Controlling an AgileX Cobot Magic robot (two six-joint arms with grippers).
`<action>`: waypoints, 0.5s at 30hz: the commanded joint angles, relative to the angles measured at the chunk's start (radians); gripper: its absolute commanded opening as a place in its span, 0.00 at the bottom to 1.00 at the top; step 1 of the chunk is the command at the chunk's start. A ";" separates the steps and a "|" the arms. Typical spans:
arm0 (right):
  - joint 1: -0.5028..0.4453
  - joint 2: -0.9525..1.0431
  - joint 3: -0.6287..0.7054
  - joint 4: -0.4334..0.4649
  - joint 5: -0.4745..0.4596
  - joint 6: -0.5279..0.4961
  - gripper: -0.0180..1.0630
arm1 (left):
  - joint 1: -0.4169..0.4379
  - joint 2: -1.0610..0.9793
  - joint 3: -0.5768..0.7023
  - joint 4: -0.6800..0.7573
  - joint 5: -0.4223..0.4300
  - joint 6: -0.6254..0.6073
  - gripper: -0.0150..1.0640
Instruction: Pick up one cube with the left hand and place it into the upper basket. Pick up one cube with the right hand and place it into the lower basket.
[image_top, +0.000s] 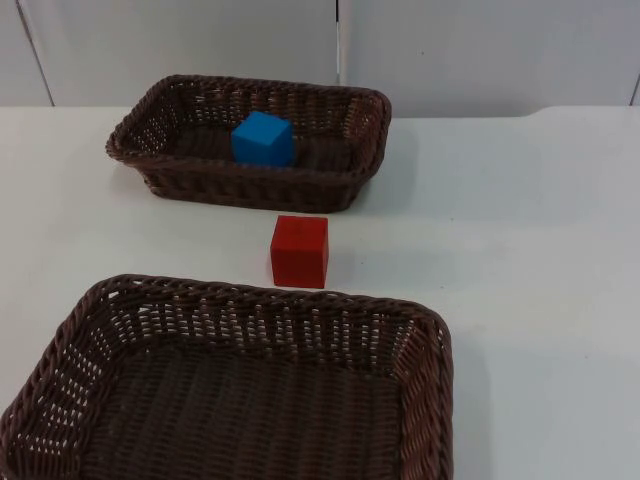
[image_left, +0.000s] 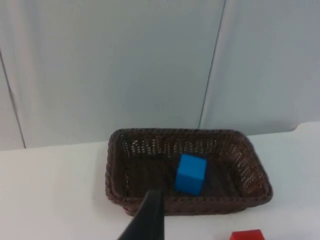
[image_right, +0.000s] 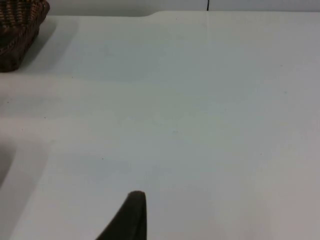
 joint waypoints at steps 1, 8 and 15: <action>-0.004 -0.004 0.002 0.007 -0.006 -0.001 0.99 | 0.003 -0.060 0.019 -0.005 0.020 -0.015 0.85; -0.004 -0.004 0.002 0.007 -0.006 -0.001 0.99 | 0.003 -0.199 0.021 0.214 0.150 -0.195 0.85; -0.004 -0.004 0.002 0.007 -0.006 -0.001 0.99 | 0.003 -0.325 0.023 0.362 0.281 -0.318 0.85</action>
